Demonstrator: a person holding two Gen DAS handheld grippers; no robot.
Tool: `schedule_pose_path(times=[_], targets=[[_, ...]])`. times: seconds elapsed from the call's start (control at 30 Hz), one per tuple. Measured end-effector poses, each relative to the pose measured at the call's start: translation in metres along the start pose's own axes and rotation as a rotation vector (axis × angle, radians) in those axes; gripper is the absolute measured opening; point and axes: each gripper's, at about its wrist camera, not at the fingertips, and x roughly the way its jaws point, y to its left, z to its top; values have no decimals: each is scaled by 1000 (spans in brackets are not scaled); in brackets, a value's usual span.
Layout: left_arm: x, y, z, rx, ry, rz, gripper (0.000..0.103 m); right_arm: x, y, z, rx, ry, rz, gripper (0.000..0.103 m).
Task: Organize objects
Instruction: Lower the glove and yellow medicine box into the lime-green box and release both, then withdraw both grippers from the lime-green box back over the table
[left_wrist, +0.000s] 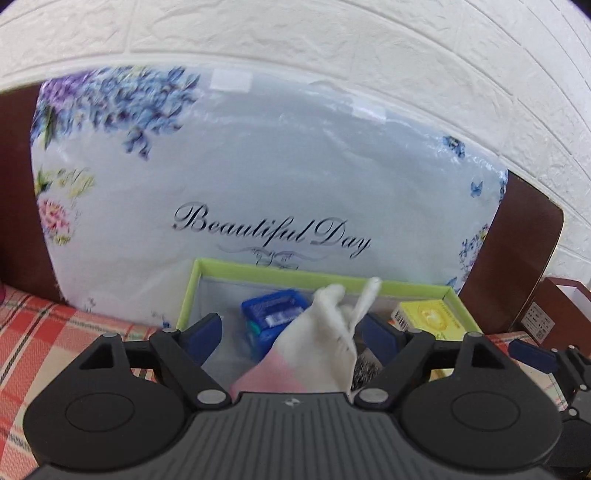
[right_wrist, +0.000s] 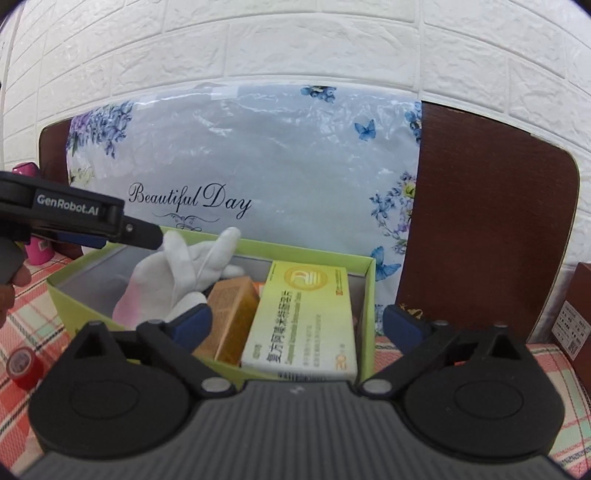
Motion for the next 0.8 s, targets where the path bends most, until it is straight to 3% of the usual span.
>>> schedule_pose_path(times=[0.33, 0.6, 0.8], targets=[[-59, -18, -11, -20, -23, 53, 88, -52, -8, 5, 95, -32, 35, 103], [-112, -43, -51, 17, 4, 144, 91, -110, -8, 2, 88, -72, 80, 103], [-133, -48, -81, 30, 35, 192, 91, -136, -11, -21, 132, -46, 94, 103]])
